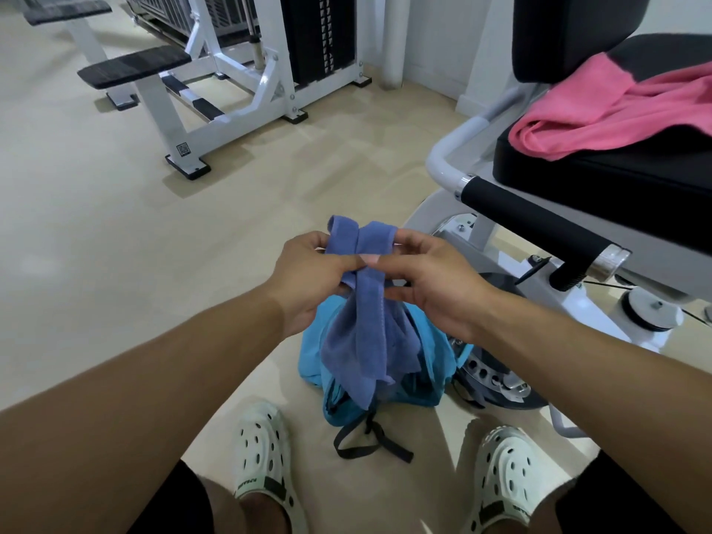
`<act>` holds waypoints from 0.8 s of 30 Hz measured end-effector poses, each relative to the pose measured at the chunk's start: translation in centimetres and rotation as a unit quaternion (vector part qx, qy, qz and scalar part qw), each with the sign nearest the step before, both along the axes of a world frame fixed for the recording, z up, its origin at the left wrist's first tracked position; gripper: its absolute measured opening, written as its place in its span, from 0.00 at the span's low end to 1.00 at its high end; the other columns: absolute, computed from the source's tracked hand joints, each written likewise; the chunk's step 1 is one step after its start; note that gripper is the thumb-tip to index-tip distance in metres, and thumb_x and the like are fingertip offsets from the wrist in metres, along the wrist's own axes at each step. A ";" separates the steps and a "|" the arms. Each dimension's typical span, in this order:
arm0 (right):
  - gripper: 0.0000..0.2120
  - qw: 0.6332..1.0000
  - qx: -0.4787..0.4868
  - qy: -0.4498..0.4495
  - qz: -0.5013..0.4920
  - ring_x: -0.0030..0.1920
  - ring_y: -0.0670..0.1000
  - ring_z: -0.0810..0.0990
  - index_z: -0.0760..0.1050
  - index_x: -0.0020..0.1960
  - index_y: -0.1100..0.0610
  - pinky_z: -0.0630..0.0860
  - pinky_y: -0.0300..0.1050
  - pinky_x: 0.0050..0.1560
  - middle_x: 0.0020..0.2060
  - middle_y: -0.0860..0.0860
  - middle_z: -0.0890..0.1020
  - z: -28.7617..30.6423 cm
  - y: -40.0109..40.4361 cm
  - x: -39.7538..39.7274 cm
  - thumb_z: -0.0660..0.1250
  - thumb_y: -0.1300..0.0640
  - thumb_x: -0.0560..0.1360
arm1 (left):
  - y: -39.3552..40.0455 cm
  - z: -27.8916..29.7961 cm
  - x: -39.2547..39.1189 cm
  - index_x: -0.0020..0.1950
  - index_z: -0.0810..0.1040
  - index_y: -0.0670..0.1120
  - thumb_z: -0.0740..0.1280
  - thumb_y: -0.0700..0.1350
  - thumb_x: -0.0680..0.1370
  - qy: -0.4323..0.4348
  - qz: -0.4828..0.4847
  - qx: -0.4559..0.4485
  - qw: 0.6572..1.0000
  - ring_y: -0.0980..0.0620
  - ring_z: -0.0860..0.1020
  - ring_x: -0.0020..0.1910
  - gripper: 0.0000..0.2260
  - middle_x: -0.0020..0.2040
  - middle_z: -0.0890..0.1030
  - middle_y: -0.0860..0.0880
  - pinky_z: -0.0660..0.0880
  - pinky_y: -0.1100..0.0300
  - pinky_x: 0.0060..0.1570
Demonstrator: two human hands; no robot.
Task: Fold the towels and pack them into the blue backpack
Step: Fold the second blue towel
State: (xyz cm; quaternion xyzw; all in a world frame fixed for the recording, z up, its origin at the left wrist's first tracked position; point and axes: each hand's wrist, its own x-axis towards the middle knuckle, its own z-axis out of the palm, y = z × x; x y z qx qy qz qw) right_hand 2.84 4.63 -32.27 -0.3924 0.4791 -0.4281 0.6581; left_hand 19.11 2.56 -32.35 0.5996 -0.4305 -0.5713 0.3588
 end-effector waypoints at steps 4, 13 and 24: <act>0.20 0.996 0.041 0.065 -0.043 0.37 0.48 0.85 0.73 0.61 0.59 0.81 0.43 0.40 0.43 0.54 0.81 -0.4 1.0 0.6 0.77 0.62 0.73 | -0.4 -0.5 -0.1 0.53 0.81 0.35 0.76 0.39 0.74 0.021 0.056 -0.001 0.998 0.40 0.86 0.50 0.12 0.52 0.85 0.37 0.83 0.45 0.54; 0.07 0.971 0.022 0.237 -0.020 0.41 0.51 0.75 0.72 0.45 0.56 0.74 0.49 0.45 0.38 0.52 0.77 -1.0 2.0 1.6 0.66 0.56 0.81 | -1.0 -0.3 0.1 0.53 0.81 0.35 0.75 0.37 0.75 0.078 0.080 0.023 0.993 0.45 0.82 0.47 0.10 0.50 0.83 0.37 0.83 0.54 0.53; 0.05 0.986 -0.069 0.098 -0.113 0.40 0.49 0.83 0.77 0.54 0.54 0.81 0.46 0.42 0.38 0.51 0.84 0.4 1.4 0.4 0.64 0.62 0.82 | -0.7 0.5 -0.3 0.52 0.86 0.42 0.73 0.42 0.76 0.038 -0.010 0.004 0.999 0.53 0.84 0.42 0.06 0.48 0.87 0.46 0.81 0.62 0.44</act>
